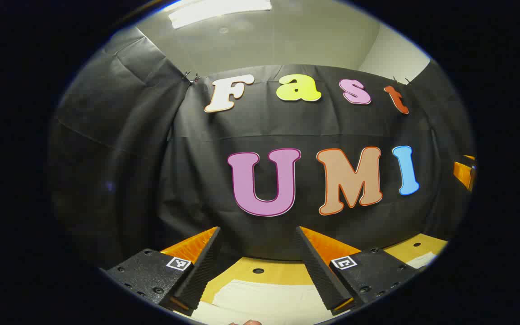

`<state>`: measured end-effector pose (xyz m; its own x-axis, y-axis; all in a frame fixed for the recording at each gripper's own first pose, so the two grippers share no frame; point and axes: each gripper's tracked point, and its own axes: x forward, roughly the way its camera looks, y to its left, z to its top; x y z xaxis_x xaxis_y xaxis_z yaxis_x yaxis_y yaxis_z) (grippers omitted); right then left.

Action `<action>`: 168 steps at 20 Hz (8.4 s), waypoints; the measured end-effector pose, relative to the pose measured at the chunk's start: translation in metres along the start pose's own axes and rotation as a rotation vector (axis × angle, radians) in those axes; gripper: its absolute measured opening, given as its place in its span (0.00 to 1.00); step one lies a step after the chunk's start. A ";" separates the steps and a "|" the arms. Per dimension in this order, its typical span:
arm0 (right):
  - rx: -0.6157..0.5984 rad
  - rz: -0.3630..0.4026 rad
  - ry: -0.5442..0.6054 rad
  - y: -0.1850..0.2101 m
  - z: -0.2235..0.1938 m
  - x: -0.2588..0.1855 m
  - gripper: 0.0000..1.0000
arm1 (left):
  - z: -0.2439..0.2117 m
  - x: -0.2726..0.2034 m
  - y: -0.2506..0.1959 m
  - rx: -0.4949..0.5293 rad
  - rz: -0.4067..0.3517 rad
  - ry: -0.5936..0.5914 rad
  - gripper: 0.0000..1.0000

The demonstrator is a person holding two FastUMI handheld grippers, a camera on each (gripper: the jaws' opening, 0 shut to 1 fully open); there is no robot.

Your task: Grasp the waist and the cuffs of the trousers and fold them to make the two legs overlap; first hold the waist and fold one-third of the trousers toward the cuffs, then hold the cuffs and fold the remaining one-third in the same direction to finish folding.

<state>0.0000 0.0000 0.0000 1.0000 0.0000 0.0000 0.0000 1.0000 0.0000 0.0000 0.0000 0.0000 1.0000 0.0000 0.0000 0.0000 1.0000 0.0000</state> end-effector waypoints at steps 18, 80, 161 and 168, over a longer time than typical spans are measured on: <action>-0.028 -0.062 0.042 -0.039 -0.022 -0.005 0.97 | 0.001 0.006 0.004 0.041 0.005 -0.015 0.96; -1.224 0.774 0.826 -0.184 -0.391 -0.237 0.88 | -0.045 -0.011 -0.037 0.138 0.007 0.099 0.96; -1.254 0.589 0.845 -0.174 -0.428 -0.224 0.07 | -0.394 -0.158 0.089 1.231 -0.789 0.860 0.02; -1.135 0.528 0.908 -0.177 -0.425 -0.222 0.07 | -0.394 -0.153 0.091 1.191 -0.730 0.861 0.00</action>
<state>-0.2217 -0.1774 -0.4249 0.5499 -0.0788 -0.8315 -0.7619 0.3605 -0.5380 -0.1533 0.0909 -0.3941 0.4936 -0.0358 -0.8690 0.8513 0.2246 0.4742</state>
